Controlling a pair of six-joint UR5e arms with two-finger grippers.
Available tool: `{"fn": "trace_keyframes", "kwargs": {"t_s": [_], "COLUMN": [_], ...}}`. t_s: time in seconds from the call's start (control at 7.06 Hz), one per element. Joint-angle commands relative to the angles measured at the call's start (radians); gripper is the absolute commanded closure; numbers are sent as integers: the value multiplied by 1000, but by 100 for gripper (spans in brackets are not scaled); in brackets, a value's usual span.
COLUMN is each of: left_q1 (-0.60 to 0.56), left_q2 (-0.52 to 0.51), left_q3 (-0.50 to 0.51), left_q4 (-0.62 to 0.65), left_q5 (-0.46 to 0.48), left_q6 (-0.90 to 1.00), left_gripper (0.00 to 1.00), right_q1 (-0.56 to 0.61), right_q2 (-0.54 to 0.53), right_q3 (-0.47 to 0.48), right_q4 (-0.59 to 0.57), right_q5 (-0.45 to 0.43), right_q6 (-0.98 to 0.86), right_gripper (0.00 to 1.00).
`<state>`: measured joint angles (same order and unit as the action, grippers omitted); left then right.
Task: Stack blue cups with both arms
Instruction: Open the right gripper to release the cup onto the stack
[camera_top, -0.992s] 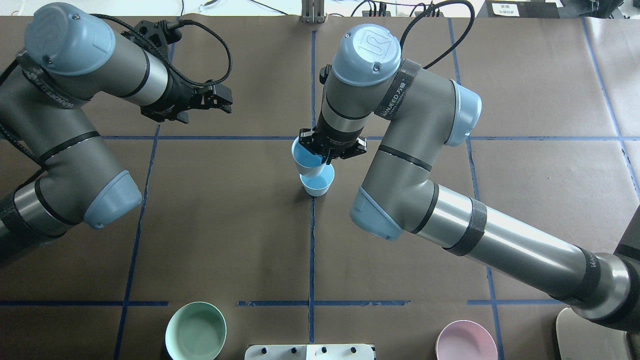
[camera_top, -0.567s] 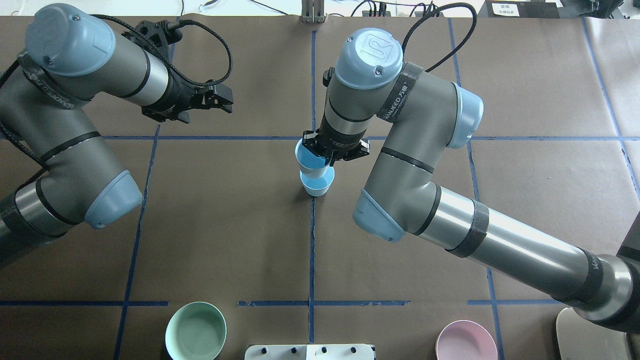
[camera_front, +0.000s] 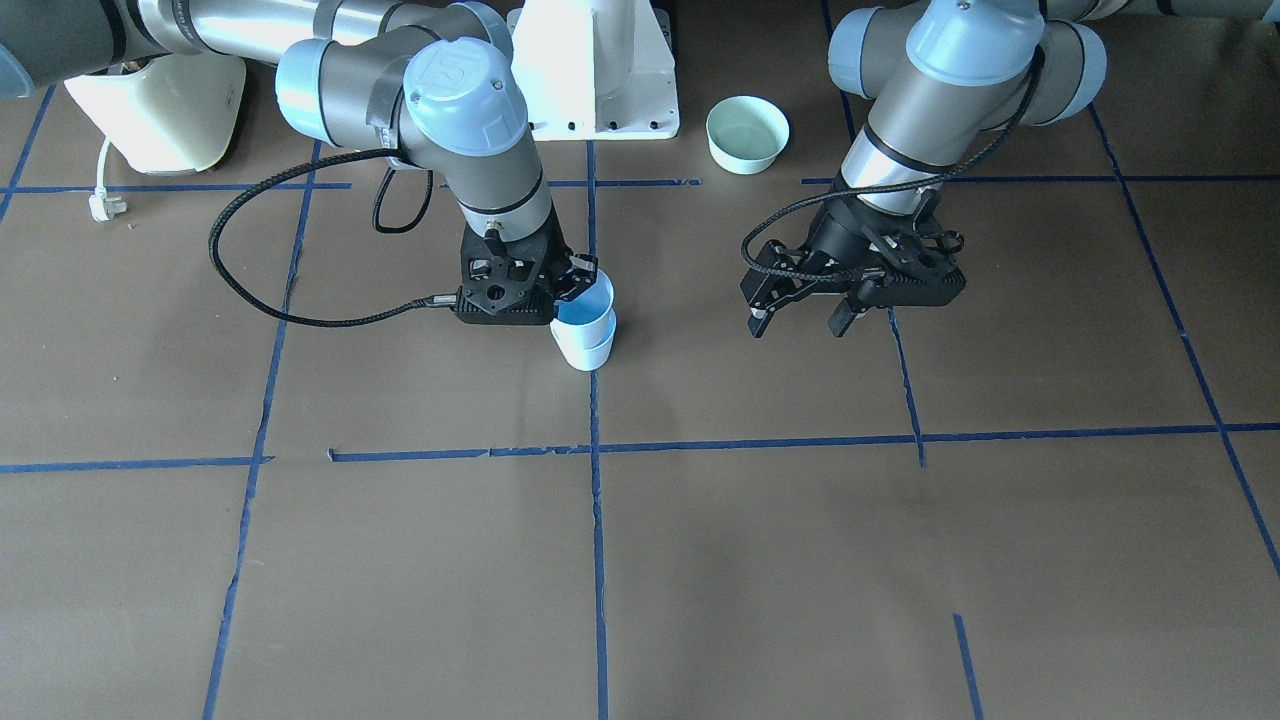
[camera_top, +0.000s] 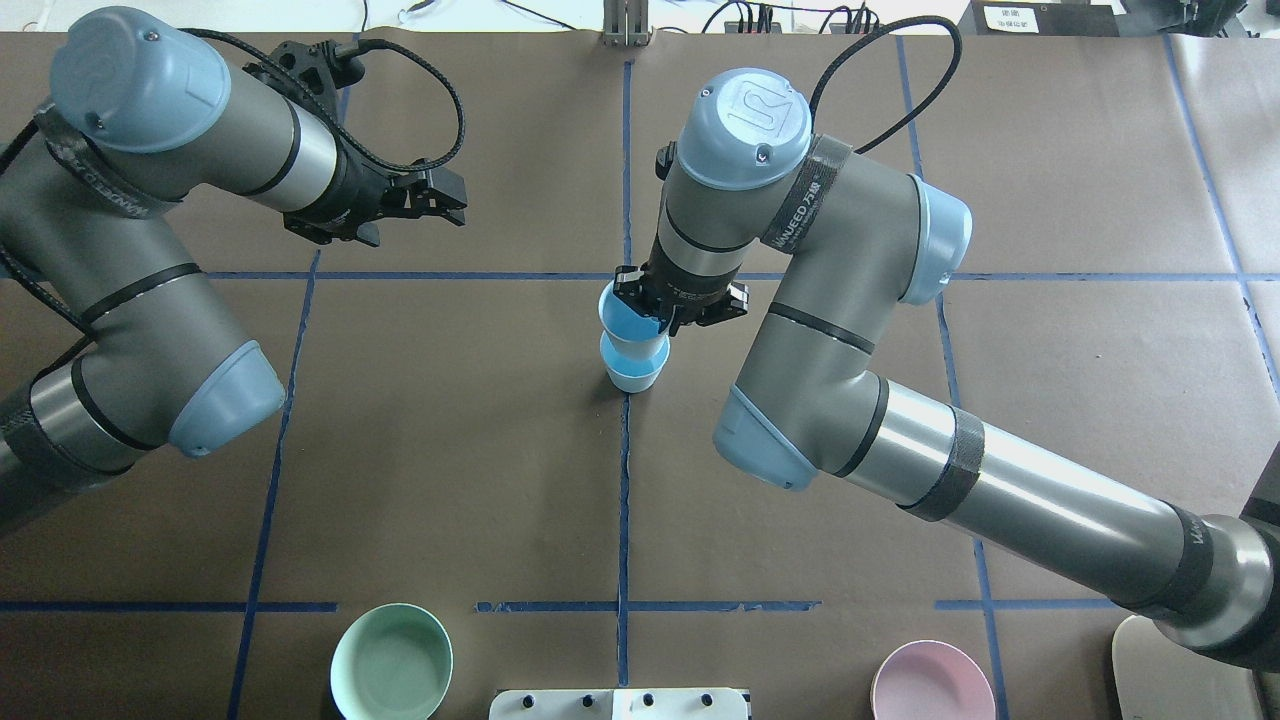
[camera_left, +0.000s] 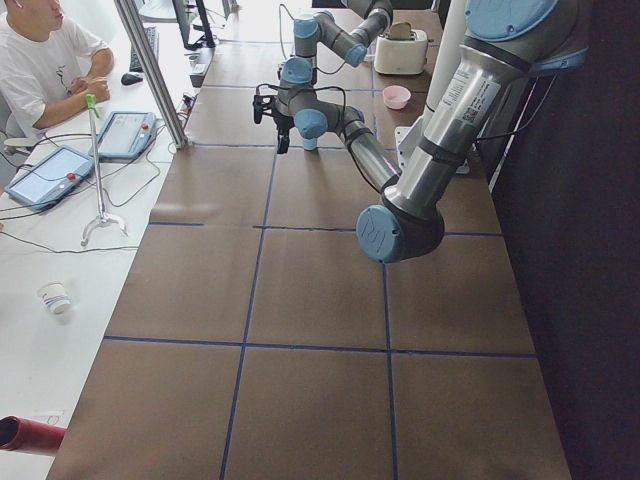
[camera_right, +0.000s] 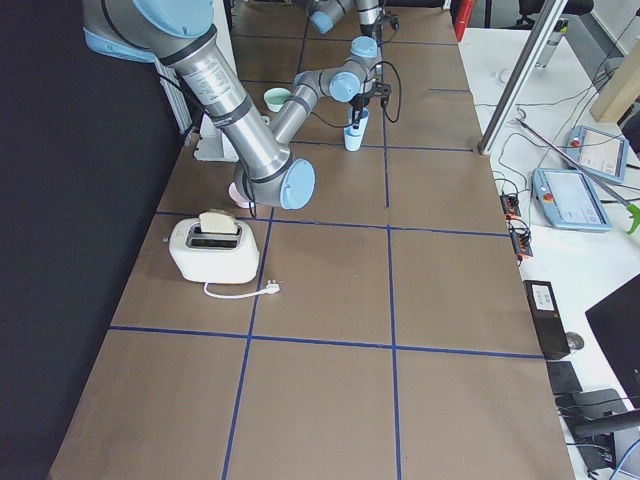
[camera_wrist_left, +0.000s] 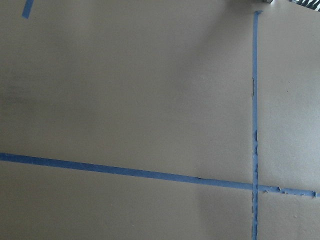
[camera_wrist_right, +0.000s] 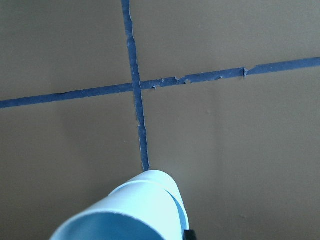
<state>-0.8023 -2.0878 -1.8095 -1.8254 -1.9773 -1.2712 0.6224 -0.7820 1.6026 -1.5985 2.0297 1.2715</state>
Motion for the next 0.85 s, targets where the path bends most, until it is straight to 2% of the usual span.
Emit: {"fn": "trace_keyframes", "kwargs": {"t_s": [0.0,0.28,0.57,0.71], "left_q1": [0,-6,-91,-177], "left_q2": [0,3,96,185], "left_q3": [-2,-2,-10,-13], "left_q4": [0,0,12,8], "left_q5": [0,-2,-137,-229], "left_q6": [-1,12,222,356], "left_gripper": [0,0,0,0], "right_q1": [-1,2,115,213], "right_q2": [-8,-55,-251,-343], "right_q3": [34,110,268,301], "right_q4": [-1,-1,2,3], "right_q5": [0,6,41,96], "right_q6": [0,0,-27,-115], "right_gripper": [0,0,0,0]}}
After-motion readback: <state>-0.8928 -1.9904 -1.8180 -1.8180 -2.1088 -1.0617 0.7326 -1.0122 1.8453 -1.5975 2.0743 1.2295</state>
